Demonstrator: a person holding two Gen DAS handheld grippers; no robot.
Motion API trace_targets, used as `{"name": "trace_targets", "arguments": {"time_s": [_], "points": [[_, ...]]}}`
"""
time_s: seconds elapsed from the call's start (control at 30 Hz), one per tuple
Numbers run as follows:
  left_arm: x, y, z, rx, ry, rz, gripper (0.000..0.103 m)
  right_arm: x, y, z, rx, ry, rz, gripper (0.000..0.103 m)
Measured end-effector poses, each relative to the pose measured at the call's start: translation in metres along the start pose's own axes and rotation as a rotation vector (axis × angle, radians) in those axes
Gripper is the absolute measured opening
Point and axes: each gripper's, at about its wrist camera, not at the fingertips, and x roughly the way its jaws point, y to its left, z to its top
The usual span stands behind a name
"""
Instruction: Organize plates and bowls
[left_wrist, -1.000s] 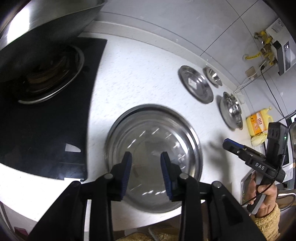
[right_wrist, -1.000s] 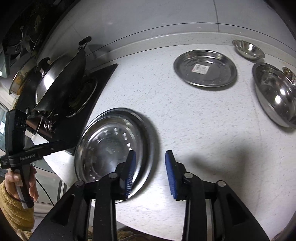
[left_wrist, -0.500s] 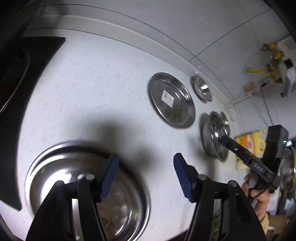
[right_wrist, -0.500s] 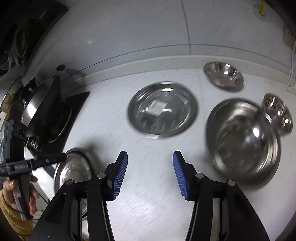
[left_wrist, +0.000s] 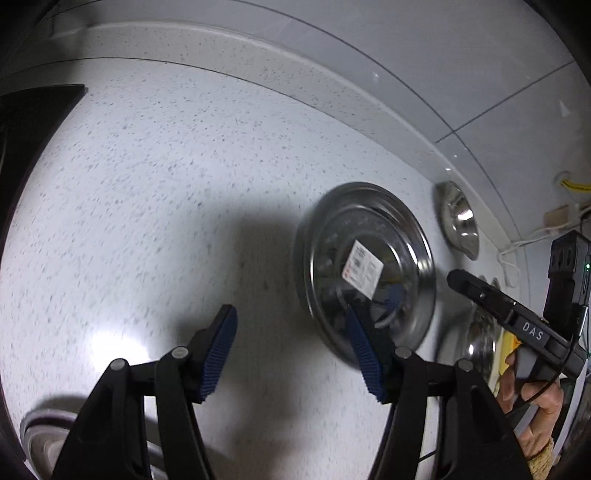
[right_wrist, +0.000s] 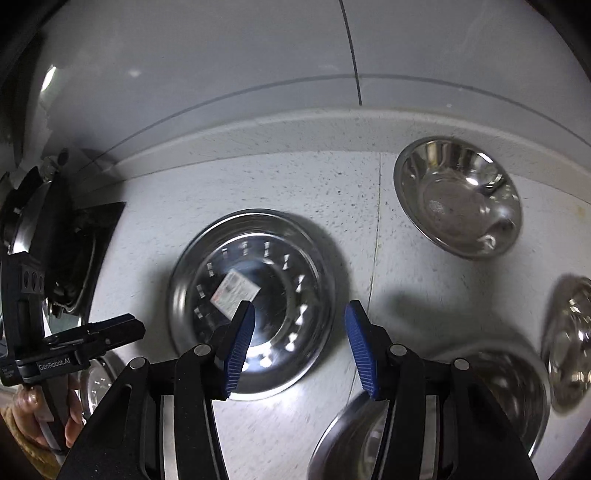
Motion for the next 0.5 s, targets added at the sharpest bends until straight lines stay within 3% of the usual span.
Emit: {"name": "trace_targets", "arguments": {"time_s": [0.3,0.37,0.43,0.5], "points": [[0.032,-0.012,0.020,0.052,0.032,0.044,0.057,0.032,-0.002,0.008,-0.021,0.096,0.025,0.046],[0.035,-0.017,0.022,0.066,0.035,0.035,0.056,0.036,0.001,0.007,-0.043,0.114,0.021,0.042],[0.037,-0.023,0.022,0.084,0.036,0.035,0.046,0.038,-0.001,0.008,-0.060,0.125,0.010,0.037],[0.041,-0.026,0.023,0.094,0.048,0.022,0.027,0.038,0.000,0.005,-0.083,0.126,-0.013,0.031]]}}
